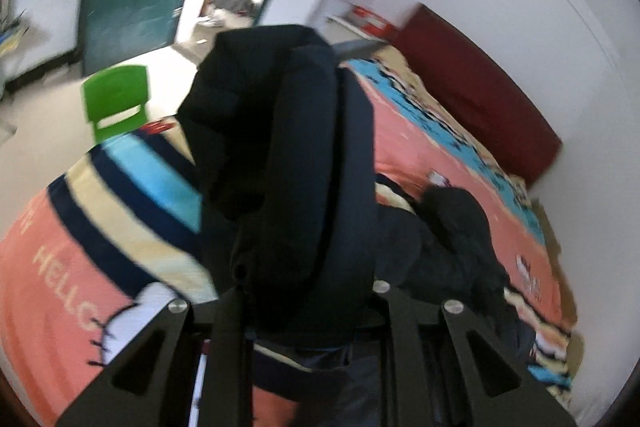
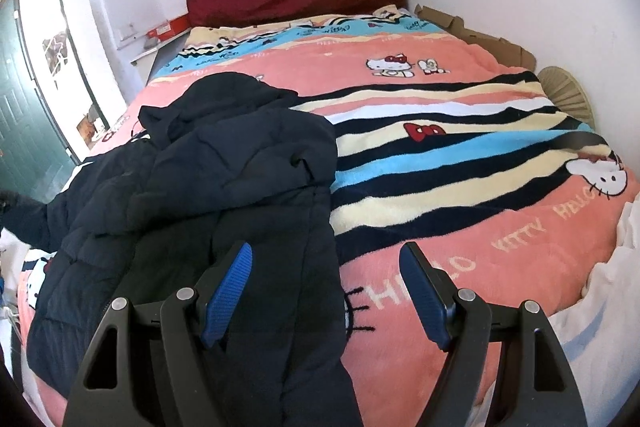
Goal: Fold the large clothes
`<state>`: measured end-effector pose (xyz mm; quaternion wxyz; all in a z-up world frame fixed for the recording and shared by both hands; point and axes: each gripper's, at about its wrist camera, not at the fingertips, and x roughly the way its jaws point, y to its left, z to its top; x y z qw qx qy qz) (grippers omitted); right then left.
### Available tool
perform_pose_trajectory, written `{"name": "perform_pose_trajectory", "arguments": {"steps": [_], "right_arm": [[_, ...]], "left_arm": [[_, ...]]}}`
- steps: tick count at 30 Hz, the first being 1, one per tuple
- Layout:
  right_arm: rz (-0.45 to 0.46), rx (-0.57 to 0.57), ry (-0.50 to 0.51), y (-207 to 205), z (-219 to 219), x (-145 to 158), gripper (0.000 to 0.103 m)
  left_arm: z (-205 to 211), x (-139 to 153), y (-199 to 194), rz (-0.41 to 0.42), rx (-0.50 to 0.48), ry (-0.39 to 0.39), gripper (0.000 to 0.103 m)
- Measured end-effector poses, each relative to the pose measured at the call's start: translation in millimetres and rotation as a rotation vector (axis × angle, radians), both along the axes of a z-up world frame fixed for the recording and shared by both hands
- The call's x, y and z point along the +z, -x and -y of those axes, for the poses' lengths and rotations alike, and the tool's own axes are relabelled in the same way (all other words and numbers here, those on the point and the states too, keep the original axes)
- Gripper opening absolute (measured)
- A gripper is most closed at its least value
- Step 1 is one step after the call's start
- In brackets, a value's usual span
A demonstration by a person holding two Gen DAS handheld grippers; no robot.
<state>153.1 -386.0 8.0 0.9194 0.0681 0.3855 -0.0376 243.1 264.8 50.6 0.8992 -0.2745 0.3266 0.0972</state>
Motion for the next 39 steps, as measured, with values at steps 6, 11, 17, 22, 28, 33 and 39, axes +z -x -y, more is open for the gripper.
{"name": "perform_pose_trajectory", "arguments": {"steps": [6, 11, 17, 22, 28, 33, 39], "right_arm": [[0.01, -0.007, -0.004, -1, 5, 0, 0.075], [0.007, -0.014, -0.008, -3, 9, -2, 0.075], [0.0, -0.026, -0.005, -3, 15, -6, 0.075], [-0.007, -0.03, -0.004, -5, 19, -10, 0.075], [-0.021, -0.027, -0.006, -7, 18, -17, 0.075], [-0.033, -0.028, -0.008, -8, 17, -22, 0.075], [-0.033, -0.031, -0.009, -8, 17, -21, 0.075]], "left_arm": [[95, 26, -32, 0.02, -0.184, -0.093, 0.018], [178, 39, -51, 0.041, -0.359, -0.124, 0.018], [283, 25, -65, 0.014, -0.57, -0.185, 0.018], [353, -11, -66, -0.057, -0.692, -0.277, 0.017], [400, -43, -53, -0.096, -0.785, -0.357, 0.018], [424, -62, -45, -0.141, -0.869, -0.404, 0.018], [434, -94, -42, -0.193, -0.918, -0.429, 0.021]]}}
